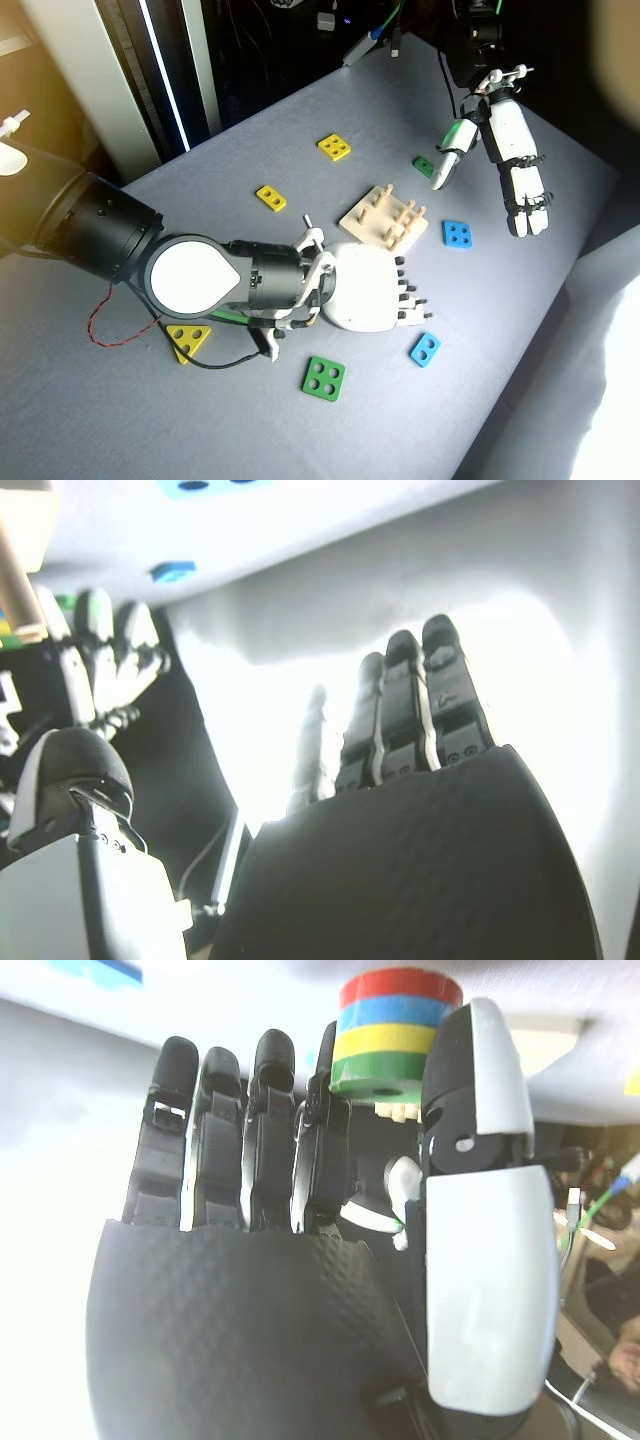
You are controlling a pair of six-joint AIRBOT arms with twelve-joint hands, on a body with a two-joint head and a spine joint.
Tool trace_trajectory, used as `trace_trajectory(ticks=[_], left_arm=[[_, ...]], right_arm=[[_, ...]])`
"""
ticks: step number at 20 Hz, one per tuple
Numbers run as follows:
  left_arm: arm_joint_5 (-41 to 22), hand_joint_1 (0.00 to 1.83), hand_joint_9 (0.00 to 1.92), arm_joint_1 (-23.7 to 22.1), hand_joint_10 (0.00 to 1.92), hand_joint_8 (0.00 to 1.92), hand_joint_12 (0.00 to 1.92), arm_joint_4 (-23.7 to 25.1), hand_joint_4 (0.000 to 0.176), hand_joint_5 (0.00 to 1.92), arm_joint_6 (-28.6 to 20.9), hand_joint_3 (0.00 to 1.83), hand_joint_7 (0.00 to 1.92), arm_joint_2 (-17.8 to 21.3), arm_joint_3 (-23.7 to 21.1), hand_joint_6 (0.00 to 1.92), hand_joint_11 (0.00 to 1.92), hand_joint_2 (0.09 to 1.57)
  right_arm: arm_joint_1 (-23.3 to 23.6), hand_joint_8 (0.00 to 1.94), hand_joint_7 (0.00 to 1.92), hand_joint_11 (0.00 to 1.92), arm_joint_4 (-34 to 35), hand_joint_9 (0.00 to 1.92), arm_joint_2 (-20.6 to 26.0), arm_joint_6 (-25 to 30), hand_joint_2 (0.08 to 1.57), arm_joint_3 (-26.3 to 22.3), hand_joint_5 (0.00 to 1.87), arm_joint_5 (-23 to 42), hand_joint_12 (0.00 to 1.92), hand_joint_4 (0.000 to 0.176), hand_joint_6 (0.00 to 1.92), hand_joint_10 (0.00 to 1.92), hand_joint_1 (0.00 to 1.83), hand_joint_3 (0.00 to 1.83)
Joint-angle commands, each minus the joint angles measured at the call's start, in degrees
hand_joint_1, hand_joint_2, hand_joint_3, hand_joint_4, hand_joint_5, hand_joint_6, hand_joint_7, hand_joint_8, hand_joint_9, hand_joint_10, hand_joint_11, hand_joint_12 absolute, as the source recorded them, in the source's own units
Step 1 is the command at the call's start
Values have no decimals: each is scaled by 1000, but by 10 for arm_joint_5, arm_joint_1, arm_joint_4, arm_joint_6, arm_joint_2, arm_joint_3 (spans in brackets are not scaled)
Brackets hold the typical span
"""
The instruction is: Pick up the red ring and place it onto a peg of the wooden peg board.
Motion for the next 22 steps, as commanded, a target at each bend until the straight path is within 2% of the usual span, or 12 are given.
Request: trace_trajectory(ticks=[1, 4, 7, 8, 9, 10, 11, 12, 17, 19, 20, 22], left_arm=[[-67, 361, 0, -3, 0, 0, 0, -6, 148, 43, -5, 0, 0, 3, 5, 1, 0, 946], [-68, 372, 0, -1, 0, 0, 0, -8, 144, 48, -5, 0, 0, 4, 5, 3, 0, 956], [-70, 375, 0, 2, 0, 0, 0, -11, 152, 45, -5, 0, 0, 5, 5, 1, 0, 955], [-70, 372, 0, 2, 0, 3, 0, -11, 146, 51, -5, 0, 7, 5, 5, 3, 0, 944], [-71, 359, 0, 1, 0, 3, 0, -11, 131, 48, -5, 0, 9, 5, 5, 2, 0, 931], [-71, 370, 0, 1, 0, 1, 0, -12, 140, 51, -5, 0, 6, 5, 6, 3, 0, 941], [-72, 366, 0, 1, 0, 5, 0, -12, 142, 51, -5, 0, 15, 5, 6, 2, 0, 941], [-72, 387, 0, 0, 0, 0, 0, -12, 137, 55, -5, 0, 6, 5, 7, 3, 0, 932], [-80, 374, 0, -2, 0, 0, 0, -19, 145, 51, -5, 0, 0, 7, 8, 0, 0, 935], [-81, 384, 0, -2, 0, 0, 0, -21, 173, 55, -5, 0, 0, 8, 9, 1, 0, 915], [-82, 368, 0, -2, 0, 0, 0, -22, 172, 48, -5, 0, 0, 8, 9, 0, 0, 917], [-83, 359, 0, -2, 0, 0, 0, -23, 170, 49, -5, 0, 0, 8, 9, 1, 0, 926]], right_arm=[[13, 5, 566, 0, 18, 349, 1, 5, 1165, -5, 876, 47, 1049, 0, 1144, 28, 1136, 0], [28, 10, 589, 0, -5, 389, 6, 5, 1154, -27, 899, 59, 1130, 0, 1112, 44, 1137, 0], [44, 6, 586, 0, -25, 362, 9, 5, 1158, -49, 892, 75, 1076, 0, 1130, 31, 1112, 0], [49, 7, 590, 0, -30, 344, 11, 5, 1167, -55, 873, 79, 1137, 0, 1164, 22, 1089, 3], [53, 6, 595, 0, -35, 323, 11, 5, 1170, -60, 872, 83, 1153, 0, 1168, 12, 1064, 1], [58, 3, 583, 0, -42, 336, 11, 5, 1175, -65, 862, 86, 1175, 0, 1186, 16, 1049, 1], [61, 1, 565, 0, -46, 335, 11, 5, 1173, -68, 865, 90, 1187, 10, 1182, 16, 1043, 0], [62, 8, 583, 0, -48, 348, 11, 5, 1161, -72, 890, 92, 1268, 0, 1145, 21, 1067, 0], [69, 34, 670, 0, -62, 414, 11, 5, 1114, -87, 985, 105, 1380, 0, 1002, 63, 1101, 0], [69, 35, 690, 0, -67, 438, 11, 5, 1103, -90, 1006, 107, 1400, 0, 970, 80, 1106, 0], [70, 38, 710, 0, -67, 457, 11, 5, 1090, -92, 1034, 109, 1447, 0, 922, 102, 1140, 0], [70, 36, 725, 0, -67, 463, 11, 5, 1084, -94, 1046, 111, 1405, 0, 906, 125, 1137, 0]])
